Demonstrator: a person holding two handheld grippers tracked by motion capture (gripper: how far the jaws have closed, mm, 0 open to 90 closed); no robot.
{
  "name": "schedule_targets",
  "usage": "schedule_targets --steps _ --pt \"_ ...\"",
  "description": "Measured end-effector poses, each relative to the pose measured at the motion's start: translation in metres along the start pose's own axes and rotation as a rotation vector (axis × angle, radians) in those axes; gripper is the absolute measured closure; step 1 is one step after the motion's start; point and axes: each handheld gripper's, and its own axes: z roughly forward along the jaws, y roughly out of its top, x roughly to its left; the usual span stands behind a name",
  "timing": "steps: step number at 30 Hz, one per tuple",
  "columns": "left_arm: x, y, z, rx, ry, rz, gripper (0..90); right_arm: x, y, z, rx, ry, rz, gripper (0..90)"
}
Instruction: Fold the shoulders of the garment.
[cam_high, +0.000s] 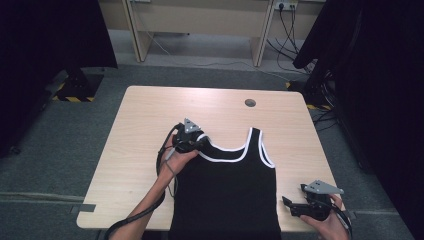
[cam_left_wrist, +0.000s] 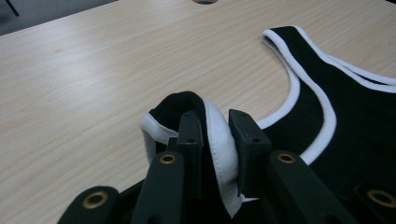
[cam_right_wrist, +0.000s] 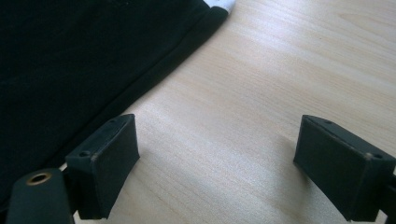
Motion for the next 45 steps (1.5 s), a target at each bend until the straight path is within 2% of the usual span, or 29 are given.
schedule_targets --steps 9,12,14,23,30,35,40,45 --pt "-0.019 -0.008 -0.030 -0.056 -0.031 0.019 74.4 0.000 0.000 0.000 0.000 0.000 0.000 14.1" --pt "-0.026 -0.014 -0.040 -0.065 -0.046 0.026 73.5 0.000 0.000 0.000 -0.001 0.000 0.002 14.2" --pt "-0.030 -0.021 -0.045 -0.068 -0.064 0.016 72.8 0.000 0.000 0.000 0.000 0.000 0.002 14.1" --pt "-0.049 -0.055 -0.057 -0.066 -0.090 0.015 72.8 0.000 0.000 0.000 0.000 -0.002 0.003 14.0" --pt "-0.053 -0.077 -0.065 -0.038 -0.097 0.010 69.9 0.001 0.000 0.000 0.002 -0.003 0.004 13.9" --pt "-0.052 -0.082 -0.067 -0.028 -0.085 0.009 65.7 0.001 0.001 0.000 0.003 -0.004 0.004 13.7" --pt "-0.048 -0.073 -0.059 -0.022 -0.062 0.022 61.0 0.001 0.001 0.000 0.002 -0.005 0.004 13.7" --pt "-0.045 -0.068 -0.047 0.006 -0.063 0.014 55.1 0.001 0.001 0.000 0.002 -0.005 0.004 13.7"
